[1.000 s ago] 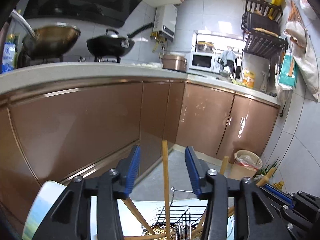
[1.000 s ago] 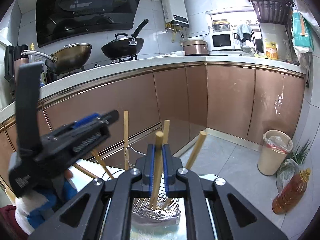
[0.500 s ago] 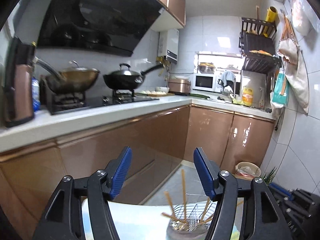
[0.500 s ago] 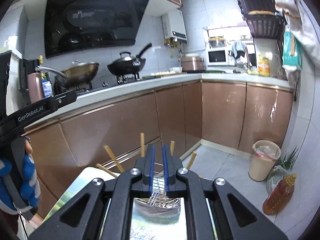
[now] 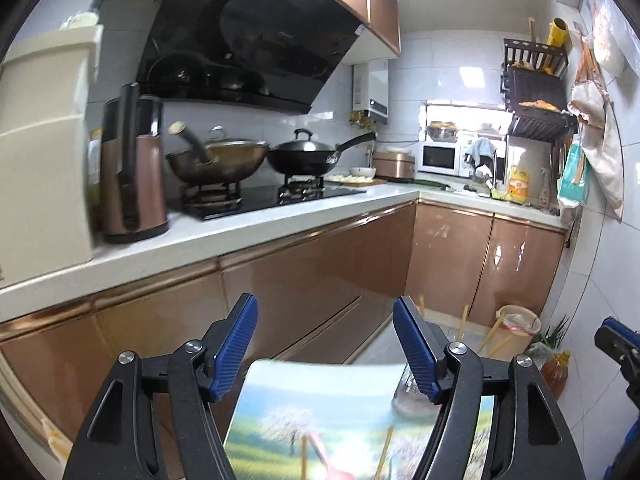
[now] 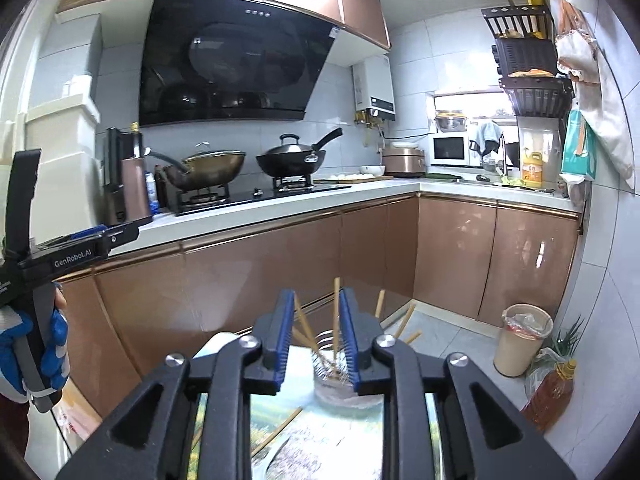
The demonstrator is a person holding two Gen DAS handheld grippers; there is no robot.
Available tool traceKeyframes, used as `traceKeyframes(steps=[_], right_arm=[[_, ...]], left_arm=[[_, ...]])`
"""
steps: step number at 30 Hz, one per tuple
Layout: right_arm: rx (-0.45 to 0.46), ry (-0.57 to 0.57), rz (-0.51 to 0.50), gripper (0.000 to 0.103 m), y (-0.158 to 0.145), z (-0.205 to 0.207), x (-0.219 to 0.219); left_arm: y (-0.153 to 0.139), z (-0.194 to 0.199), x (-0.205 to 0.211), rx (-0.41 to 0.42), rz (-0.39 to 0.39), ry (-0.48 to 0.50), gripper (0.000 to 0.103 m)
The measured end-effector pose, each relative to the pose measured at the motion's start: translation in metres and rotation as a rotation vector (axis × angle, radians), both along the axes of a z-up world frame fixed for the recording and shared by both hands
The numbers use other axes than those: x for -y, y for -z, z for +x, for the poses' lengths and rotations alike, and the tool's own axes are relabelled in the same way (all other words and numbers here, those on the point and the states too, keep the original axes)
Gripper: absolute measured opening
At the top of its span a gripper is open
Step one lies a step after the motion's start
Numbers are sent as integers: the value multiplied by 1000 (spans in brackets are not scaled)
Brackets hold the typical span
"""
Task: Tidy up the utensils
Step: 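Move both open tools back down to the last chopsticks beside the spoons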
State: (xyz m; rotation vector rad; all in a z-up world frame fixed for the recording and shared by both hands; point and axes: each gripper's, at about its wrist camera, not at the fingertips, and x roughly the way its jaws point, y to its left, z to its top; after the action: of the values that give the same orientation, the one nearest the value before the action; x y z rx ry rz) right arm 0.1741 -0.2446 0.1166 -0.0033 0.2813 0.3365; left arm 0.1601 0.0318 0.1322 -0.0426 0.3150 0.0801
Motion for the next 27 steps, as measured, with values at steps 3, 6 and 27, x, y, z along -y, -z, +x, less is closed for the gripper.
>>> traceKeyframes(steps=[3, 6, 27], right_arm=[[-13, -14, -3, 22, 8, -16, -5], [-27, -20, -12, 22, 16, -27, -10], [-212, -7, 19, 22, 91, 19, -15]], left_arm=[[10, -14, -11, -28, 1, -3, 70], [18, -22, -18, -56, 9, -3, 70], [109, 16, -53, -271, -21, -54, 70]])
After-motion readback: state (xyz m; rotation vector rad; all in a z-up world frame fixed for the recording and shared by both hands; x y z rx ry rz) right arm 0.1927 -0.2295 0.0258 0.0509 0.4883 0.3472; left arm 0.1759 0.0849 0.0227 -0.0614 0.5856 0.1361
